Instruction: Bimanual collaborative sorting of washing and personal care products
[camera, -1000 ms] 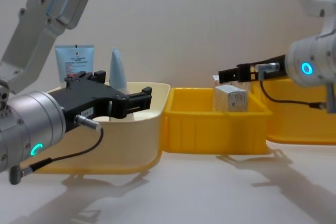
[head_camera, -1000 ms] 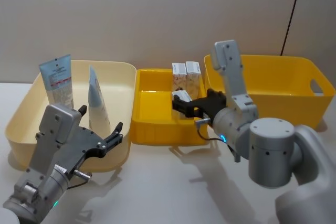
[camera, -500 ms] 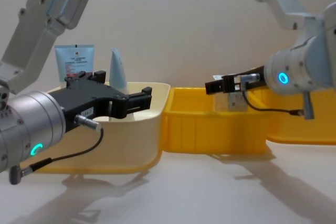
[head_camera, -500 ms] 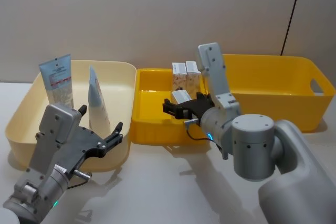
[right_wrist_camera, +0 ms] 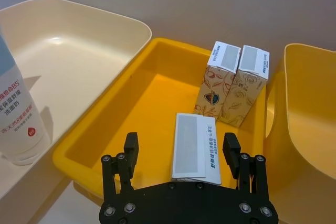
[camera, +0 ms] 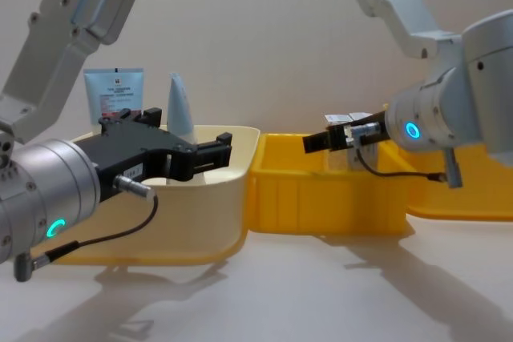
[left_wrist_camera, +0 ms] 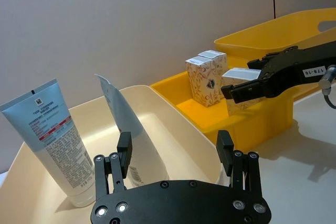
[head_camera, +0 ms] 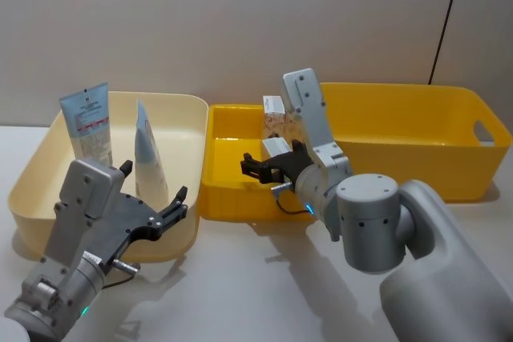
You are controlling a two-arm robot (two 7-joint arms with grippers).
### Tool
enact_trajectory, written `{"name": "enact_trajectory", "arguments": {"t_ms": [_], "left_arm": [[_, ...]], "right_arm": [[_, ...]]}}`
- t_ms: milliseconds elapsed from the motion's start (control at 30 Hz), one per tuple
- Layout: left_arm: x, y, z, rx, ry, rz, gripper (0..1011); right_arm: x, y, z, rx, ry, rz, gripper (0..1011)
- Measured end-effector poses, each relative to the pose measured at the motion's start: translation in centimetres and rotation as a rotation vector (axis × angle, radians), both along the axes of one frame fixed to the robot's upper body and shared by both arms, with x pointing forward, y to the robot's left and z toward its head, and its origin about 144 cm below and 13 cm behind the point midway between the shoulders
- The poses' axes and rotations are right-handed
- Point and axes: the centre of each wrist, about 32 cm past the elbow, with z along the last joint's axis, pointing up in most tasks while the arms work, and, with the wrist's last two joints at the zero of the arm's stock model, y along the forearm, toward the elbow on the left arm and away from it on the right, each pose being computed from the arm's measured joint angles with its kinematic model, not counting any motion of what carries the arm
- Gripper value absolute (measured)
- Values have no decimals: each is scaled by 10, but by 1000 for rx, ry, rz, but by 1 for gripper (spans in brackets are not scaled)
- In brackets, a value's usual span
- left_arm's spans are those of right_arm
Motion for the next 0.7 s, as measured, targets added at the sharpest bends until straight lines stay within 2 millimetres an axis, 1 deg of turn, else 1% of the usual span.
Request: {"name": "enact_trajectory", "arguments": {"t_ms": [167, 200, 267, 333, 400, 600, 633, 700], "left_arm": [[0, 0, 0, 0, 0, 0, 1002], [0, 0, 0, 0, 0, 0, 1002], [0, 0, 0, 0, 0, 0, 1002], [0, 0, 0, 0, 0, 0, 1002], [0, 0, 0, 0, 0, 0, 1002], [0, 0, 0, 0, 0, 0, 1002], [0, 0, 0, 0, 0, 0, 1002], [0, 0, 0, 0, 0, 0, 1002]], "right_arm": [[2, 1, -1, -10, -3, 2, 1000], [2, 2, -1, -12, -3, 2, 964], [2, 2, -2, -15, -3, 2, 945], [3, 2, -2, -17, -4, 3, 881], [3, 3, -2, -20, -6, 3, 851], [4, 3, -3, -24, -7, 3, 660], [4, 3, -3, -25, -7, 3, 645], [4, 3, -3, -26, -7, 3, 557]]}}
